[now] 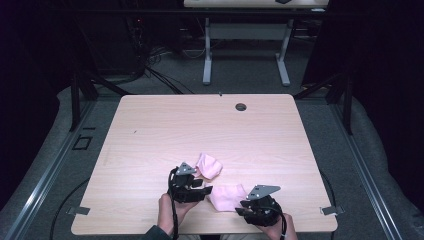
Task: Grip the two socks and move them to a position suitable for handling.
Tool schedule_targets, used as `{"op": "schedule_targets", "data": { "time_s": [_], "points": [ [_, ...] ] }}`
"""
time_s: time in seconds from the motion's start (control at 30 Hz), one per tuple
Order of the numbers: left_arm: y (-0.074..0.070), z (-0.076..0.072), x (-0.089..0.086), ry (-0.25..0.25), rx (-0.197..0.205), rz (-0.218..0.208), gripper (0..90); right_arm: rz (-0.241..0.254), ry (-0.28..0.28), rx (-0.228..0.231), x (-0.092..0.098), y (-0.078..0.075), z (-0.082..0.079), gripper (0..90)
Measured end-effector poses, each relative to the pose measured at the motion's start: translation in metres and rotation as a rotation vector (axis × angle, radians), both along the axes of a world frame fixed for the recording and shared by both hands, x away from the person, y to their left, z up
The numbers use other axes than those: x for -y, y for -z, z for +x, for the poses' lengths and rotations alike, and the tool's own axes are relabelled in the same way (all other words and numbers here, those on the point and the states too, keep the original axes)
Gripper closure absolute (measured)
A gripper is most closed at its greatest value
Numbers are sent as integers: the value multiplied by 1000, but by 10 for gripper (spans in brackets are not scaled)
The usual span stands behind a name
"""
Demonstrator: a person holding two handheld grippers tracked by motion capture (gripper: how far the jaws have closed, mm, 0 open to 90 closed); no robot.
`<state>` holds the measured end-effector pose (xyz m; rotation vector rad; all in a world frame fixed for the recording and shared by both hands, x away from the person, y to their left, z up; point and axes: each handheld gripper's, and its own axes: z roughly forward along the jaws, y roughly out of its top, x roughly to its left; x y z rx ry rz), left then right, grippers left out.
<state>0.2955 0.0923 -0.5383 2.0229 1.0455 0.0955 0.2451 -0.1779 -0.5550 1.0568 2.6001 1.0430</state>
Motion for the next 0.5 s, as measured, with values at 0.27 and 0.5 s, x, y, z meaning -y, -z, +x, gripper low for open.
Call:
{"op": "schedule_targets", "data": {
  "time_s": [0.27, 0.5],
  "points": [
    [-8, -8, -34, -67, -5, -20, 389, 78, 83, 6, 23, -7, 9, 516],
    [7, 5, -24, -60, -66, 56, 471, 39, 170, -34, 20, 1, 30, 580]
  ]
}}
